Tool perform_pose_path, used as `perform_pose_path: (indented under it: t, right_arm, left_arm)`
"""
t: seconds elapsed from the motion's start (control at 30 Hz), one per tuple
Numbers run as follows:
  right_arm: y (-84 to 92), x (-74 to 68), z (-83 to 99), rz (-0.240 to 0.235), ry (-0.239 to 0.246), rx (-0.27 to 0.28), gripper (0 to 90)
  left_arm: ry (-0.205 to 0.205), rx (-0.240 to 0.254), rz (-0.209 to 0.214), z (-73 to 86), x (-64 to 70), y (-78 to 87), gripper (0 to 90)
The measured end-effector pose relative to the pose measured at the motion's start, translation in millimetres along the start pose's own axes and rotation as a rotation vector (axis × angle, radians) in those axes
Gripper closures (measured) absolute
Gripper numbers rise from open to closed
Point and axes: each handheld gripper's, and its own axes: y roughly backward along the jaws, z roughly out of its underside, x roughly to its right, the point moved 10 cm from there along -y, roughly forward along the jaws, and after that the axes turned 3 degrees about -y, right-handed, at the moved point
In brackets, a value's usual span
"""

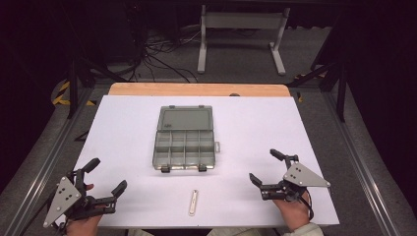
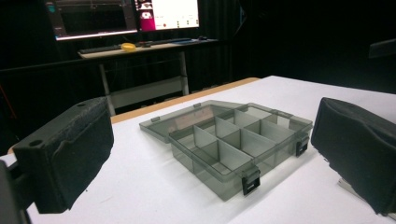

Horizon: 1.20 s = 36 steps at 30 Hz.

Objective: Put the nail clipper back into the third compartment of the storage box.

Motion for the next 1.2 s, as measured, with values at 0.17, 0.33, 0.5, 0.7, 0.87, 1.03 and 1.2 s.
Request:
perform_pose_path:
  t: [0.17, 0.33, 0.5, 0.7, 0.87, 1.03, 1.2]
  right_arm:
    - [-0.6, -0.5, 1.0, -0.005, -0.003, -0.008, 2.9]
    - [-1.1, -1.4, 1.3, -0.009, 0.0, -0.01, 3.1]
    - [-2.1, -2.3, 2.4, -0.012, -0.002, -0.018, 3.1]
    - [-5.6, -4.6, 2.9, -0.023, -0.002, -0.034, 4.9]
    - [-14.2, -12.5, 0.7, -0.065, -0.042, -0.043, 5.1]
    - [-19.2, -18.2, -7.8, -0.084, -0.041, -0.033, 5.1]
    - [-30.5, -27.0, -18.3, -0.118, -0.029, -0.028, 5.3]
  left_arm:
    - [0.011, 0.012, -0.003, -0.2, -2.6, 2.6, 0.2]
    - [0.009, 0.01, 0.001, 0.5, -2.4, 1.7, 0.2]
    - [0.006, 0.009, 0.003, 0.8, -2.2, 2.1, 0.2]
    - [0.006, 0.006, -0.003, 1.2, -2.7, 2.3, 0.2]
    - [0.003, 0.011, -0.004, -0.3, -2.7, 3.4, 0.2]
    - [-0.001, 0.013, -0.001, -0.5, -2.1, 2.5, 0.2]
    - [0.002, 0.012, -0.003, -0.2, -2.6, 3.0, 0.2]
